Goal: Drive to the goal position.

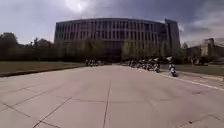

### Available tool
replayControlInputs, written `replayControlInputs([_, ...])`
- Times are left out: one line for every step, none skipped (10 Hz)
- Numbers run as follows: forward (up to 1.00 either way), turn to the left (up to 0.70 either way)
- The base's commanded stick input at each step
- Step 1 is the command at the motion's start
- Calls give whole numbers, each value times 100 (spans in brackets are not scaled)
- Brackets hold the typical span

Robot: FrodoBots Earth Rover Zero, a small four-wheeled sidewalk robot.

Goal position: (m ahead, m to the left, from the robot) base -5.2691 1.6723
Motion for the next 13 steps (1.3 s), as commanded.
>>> replayControlInputs([70,-1])
replayControlInputs([70,-1])
replayControlInputs([70,-1])
replayControlInputs([70,2])
replayControlInputs([70,26])
replayControlInputs([70,34])
replayControlInputs([70,12])
replayControlInputs([70,-1])
replayControlInputs([70,-1])
replayControlInputs([70,-1])
replayControlInputs([70,-1])
replayControlInputs([70,-1])
replayControlInputs([70,-1])
